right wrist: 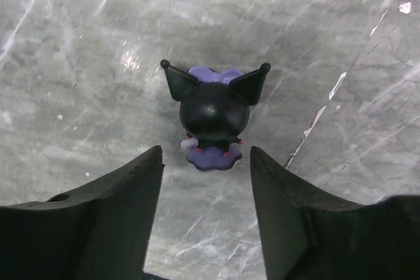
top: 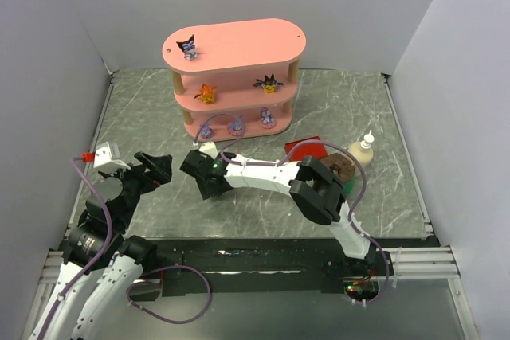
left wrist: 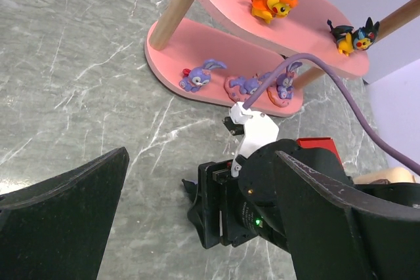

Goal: Place and organize the plastic toys onto the shelf

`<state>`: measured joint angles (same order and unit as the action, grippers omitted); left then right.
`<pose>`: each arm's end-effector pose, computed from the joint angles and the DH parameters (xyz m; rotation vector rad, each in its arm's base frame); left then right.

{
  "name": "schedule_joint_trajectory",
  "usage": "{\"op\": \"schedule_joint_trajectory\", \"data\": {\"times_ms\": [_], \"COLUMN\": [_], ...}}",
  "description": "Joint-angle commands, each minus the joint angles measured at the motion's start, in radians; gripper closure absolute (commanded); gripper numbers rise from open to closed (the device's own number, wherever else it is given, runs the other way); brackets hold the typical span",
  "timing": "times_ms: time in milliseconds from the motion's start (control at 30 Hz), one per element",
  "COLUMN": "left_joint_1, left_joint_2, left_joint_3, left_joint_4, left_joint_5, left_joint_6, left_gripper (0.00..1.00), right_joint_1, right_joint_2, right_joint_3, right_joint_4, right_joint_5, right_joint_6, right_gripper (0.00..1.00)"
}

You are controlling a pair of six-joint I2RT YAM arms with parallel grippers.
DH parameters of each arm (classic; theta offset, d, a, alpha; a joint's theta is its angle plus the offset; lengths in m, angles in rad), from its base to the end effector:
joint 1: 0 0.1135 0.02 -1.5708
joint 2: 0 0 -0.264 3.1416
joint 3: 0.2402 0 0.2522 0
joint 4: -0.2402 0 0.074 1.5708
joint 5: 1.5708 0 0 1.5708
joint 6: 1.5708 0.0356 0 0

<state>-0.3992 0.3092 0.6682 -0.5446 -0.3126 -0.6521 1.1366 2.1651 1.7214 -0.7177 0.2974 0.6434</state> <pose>0.0805 -0.0221 0.3162 -0.4498 1.7152 -0.4923 0.2021 0.4110 0.1822 -0.5672 2.5911 0.1777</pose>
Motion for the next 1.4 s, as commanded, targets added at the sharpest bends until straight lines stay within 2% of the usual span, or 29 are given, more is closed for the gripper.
{"op": "schedule_joint_trajectory", "data": {"times_ms": [0,100,200,233,300,333,433,467,500,533,567,600,633,667,733,833,967,1167,1367], "left_joint_1": [-0.003,-0.003,-0.003,-0.003,-0.003,-0.003,-0.003,-0.003,-0.003,-0.003,-0.003,-0.003,-0.003,-0.003,-0.003,-0.003,-0.003,-0.003,-0.003], "left_joint_2": [-0.005,-0.002,0.004,0.005,0.011,0.013,0.024,0.031,0.034,0.04,0.051,0.057,0.067,0.089,0.119,0.174,0.202,0.219,0.22], "left_joint_3": [0.031,0.028,0.027,0.025,0.024,0.024,0.019,0.019,0.018,0.018,0.016,0.016,0.014,0.016,0.046,0.102,0.142,0.166,0.087], "left_joint_4": [0.015,0.018,0.02,0.02,0.025,0.025,0.034,0.037,0.037,0.041,0.046,0.06,0.07,0.081,0.084,0.095,0.126,0.169,0.336], "left_joint_5": [0.004,0.017,0.021,0.023,0.035,0.036,0.056,0.059,0.067,0.09,0.104,0.13,0.201,0.252,0.393,0.556,0.81,0.97,1.164], "left_joint_6": [-0.009,-0.006,-0.006,-0.006,-0.004,-0.004,-0.003,-0.003,-0.003,-0.003,-0.001,0.003,0.02,0.034,0.074,0.121,0.154,0.112,-0.014], "left_gripper": [0.04,0.04,0.04,0.04,0.04,0.04,0.04,0.04,0.04,0.04,0.04,0.04,0.04,0.04,0.04,0.04,0.04,0.02,0.02], "right_joint_1": [0.006,-0.006,-0.021,-0.024,-0.031,-0.034,-0.038,-0.041,-0.053,-0.061,-0.07,-0.096,-0.112,-0.127,-0.162,-0.17,-0.164,-0.156,-0.15], "right_joint_2": [0.048,0.068,0.055,0.047,0.0,-0.022,-0.128,-0.208,-0.258,-0.311,-0.426,-0.485,-0.54,-0.639,-0.721,-0.836,-0.945,-1.048,-1.05], "right_joint_3": [0.046,0.035,-0.015,-0.06,-0.115,-0.179,-0.331,-0.382,-0.437,-0.56,-0.625,-0.687,-0.792,-0.833,-0.899,-0.901,-0.873,-0.839,-0.792], "right_joint_4": [0.024,0.049,0.099,0.125,0.216,0.251,0.4,0.461,0.583,0.669,0.751,0.909,0.972,1.022,1.101,1.06,0.991,0.856,0.747], "right_joint_5": [0.072,0.062,0.034,0.025,-0.012,-0.023,-0.093,-0.131,-0.24,-0.292,-0.378,-0.558,-0.64,-0.741,-0.951,-1.116,-1.24,-1.262,-1.285], "right_joint_6": [0.019,0.012,-0.002,-0.008,-0.042,-0.056,-0.125,-0.143,-0.181,-0.197,-0.212,-0.234,-0.241,-0.248,-0.257,-0.315,-0.395,-0.517,-0.599], "right_gripper": [0.43,0.51,0.64,0.74,0.88,1.0,1.0,1.0,1.0,1.0,1.0,1.0,1.0,1.0,1.0,1.0,1.0,1.0,1.0]}}
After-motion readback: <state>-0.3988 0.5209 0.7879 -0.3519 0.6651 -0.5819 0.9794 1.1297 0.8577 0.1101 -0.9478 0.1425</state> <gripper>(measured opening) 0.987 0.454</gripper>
